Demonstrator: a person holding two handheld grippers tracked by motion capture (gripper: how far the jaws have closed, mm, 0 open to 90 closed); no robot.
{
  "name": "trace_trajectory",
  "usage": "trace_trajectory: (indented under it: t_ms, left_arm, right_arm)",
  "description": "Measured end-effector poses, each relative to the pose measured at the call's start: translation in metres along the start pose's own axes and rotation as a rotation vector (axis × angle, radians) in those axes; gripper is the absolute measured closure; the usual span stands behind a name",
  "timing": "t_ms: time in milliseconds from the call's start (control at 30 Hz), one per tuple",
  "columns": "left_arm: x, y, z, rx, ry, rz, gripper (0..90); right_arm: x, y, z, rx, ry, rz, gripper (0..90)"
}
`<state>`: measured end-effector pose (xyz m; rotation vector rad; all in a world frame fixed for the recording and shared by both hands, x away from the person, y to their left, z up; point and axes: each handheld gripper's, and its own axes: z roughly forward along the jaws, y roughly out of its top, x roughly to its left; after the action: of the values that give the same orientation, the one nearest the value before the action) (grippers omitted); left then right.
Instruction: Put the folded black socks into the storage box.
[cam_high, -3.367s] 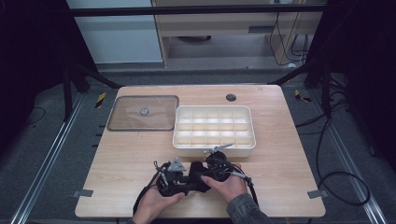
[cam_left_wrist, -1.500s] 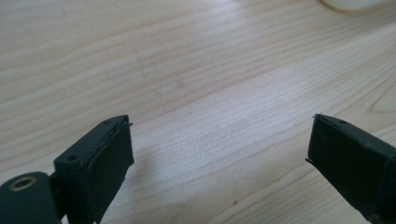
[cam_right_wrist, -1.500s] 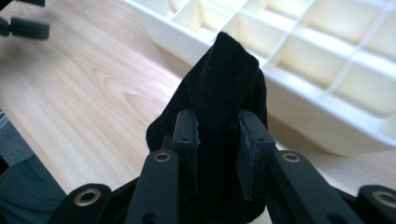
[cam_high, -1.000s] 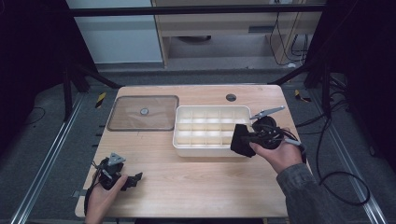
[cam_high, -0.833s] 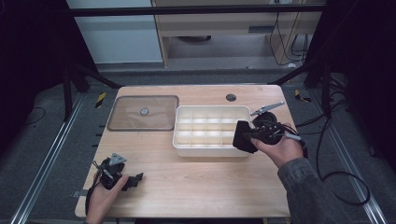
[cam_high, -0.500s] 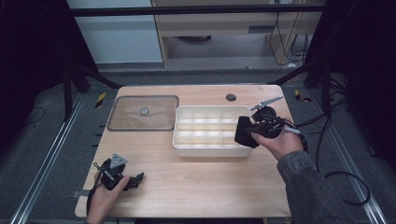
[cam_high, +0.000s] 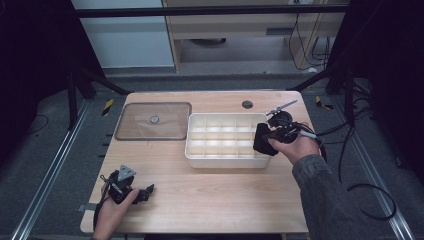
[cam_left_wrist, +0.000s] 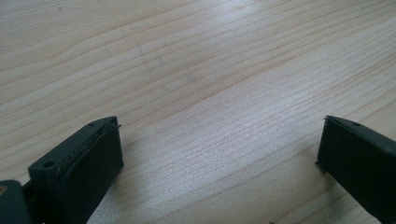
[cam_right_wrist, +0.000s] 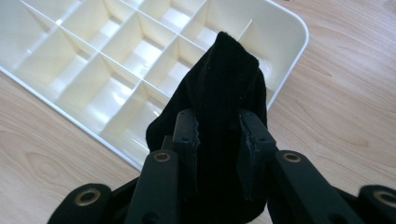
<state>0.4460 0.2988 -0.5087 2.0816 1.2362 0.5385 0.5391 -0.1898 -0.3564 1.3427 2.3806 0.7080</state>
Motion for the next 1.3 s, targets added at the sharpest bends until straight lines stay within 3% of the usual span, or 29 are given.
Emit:
trace_trajectory:
  t_ms: [433, 667, 900, 1300]
  left_arm:
    - [-0.001, 0.0, 0.0, -0.003, 0.003, -0.004, 0.0]
    - [-0.001, 0.0, 0.0, -0.003, 0.003, -0.005, 0.0]
    - [-0.001, 0.0, 0.0, -0.003, 0.003, -0.005, 0.0]
    - [-0.001, 0.0, 0.0, -0.002, 0.004, -0.004, 0.0]
  right_arm:
    - [0.004, 0.004, 0.024, 0.078, -0.053, -0.039, 71.6]
    - [0.004, 0.0, 0.036, 0.105, -0.068, -0.028, 71.6]
    - [0.008, 0.001, 0.043, 0.138, -0.092, -0.047, 71.6]
    - [0.016, -0.006, 0.059, 0.171, -0.057, -0.028, 72.3]
